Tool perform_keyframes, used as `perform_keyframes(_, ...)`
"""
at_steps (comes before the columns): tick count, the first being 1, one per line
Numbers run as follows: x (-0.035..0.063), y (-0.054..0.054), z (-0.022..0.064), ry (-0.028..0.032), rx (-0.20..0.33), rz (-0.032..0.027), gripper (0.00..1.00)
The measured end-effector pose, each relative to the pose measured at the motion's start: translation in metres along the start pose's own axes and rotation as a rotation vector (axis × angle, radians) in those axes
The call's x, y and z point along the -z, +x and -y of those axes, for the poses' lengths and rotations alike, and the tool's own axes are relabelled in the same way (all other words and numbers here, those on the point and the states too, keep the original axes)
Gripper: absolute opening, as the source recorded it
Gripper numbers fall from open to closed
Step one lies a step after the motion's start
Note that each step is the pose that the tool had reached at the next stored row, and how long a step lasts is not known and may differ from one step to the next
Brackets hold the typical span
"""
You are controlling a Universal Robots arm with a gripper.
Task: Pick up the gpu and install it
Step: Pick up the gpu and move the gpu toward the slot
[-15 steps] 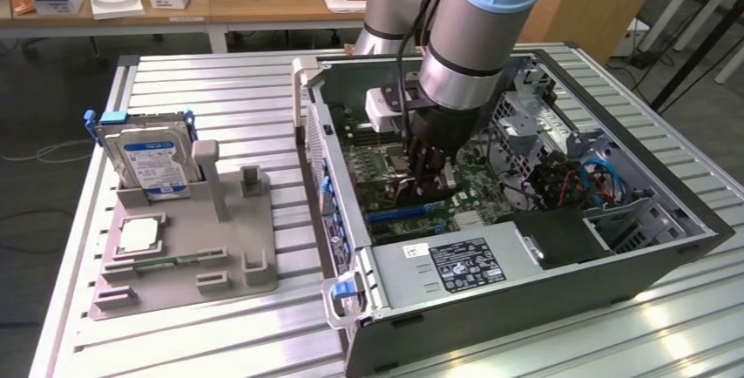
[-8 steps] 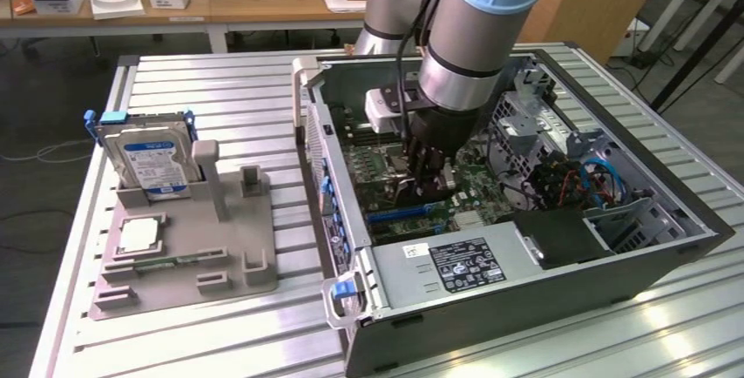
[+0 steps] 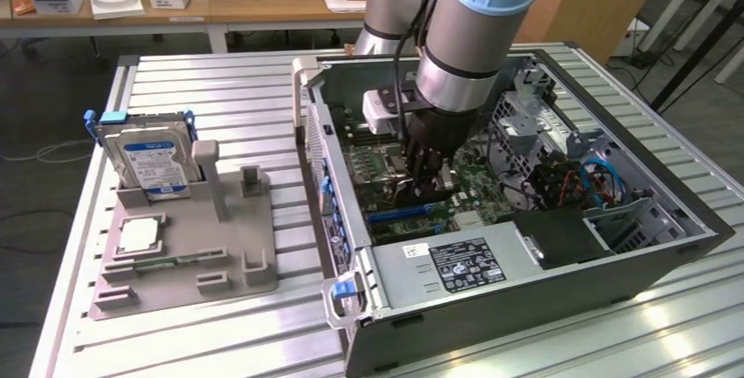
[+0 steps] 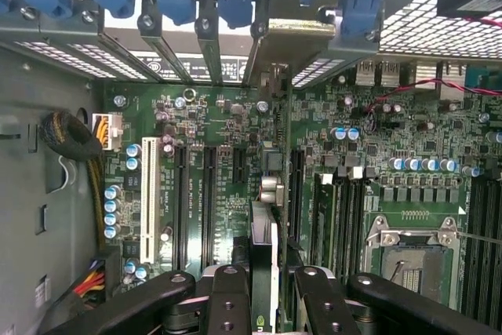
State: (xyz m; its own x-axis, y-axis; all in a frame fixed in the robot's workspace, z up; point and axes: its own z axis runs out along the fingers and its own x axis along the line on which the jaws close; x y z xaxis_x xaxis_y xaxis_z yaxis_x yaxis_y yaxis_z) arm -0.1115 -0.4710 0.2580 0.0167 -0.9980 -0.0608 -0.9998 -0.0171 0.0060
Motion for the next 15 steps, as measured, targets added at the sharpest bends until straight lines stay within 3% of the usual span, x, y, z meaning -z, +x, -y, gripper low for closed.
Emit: perform_keyframes(15,-0.0051,-0.0011,-0.0016,0.0045,0.0,-0.0002,0.27)
